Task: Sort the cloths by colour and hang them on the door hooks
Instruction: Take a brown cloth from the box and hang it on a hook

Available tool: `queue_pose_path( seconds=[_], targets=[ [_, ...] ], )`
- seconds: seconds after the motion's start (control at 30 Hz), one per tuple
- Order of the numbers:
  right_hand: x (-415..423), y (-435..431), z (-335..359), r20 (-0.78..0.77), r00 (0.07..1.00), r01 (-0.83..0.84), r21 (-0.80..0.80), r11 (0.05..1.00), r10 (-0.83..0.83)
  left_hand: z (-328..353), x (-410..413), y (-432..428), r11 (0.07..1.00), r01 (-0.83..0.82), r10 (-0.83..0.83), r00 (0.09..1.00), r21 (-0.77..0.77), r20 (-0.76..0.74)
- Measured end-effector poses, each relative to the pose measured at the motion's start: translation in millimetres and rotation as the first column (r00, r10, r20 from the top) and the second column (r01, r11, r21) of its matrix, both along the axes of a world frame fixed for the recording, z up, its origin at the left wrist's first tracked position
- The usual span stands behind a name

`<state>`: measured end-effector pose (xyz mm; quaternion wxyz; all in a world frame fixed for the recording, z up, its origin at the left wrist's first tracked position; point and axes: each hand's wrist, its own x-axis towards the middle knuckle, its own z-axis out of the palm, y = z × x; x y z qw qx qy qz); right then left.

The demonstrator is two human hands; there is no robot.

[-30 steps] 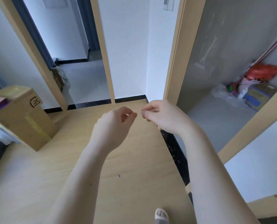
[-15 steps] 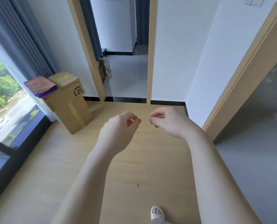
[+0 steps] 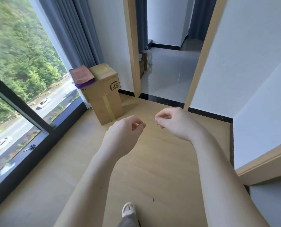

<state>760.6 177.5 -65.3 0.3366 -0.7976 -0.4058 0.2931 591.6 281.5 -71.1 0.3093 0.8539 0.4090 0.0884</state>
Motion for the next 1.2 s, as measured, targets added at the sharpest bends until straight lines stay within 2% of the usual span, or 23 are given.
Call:
queue_pose_path(
  seconds=[0.2,0.67,1.0,1.2],
  targets=[
    [12,78,-12,0.023,0.999,-0.042,-0.026,0.999,0.043,-12,11,69,0.999,-0.026,0.026,1.000,-0.021,0.002],
    [16,304,-14,0.020,0.998,-0.051,-0.058,0.997,0.052,-18,12,300,0.999,-0.025,0.023,0.999,-0.035,-0.047],
    [27,409,-23,0.013,0.994,-0.107,-0.081,0.991,0.108,-23,12,395,0.996,-0.080,0.078,0.995,-0.037,-0.062],
    [43,482,-35,-0.007,0.979,-0.204,-0.100,0.974,0.205,-33,22,450,0.988,-0.150,0.146,0.984,-0.029,-0.103]
  ],
)
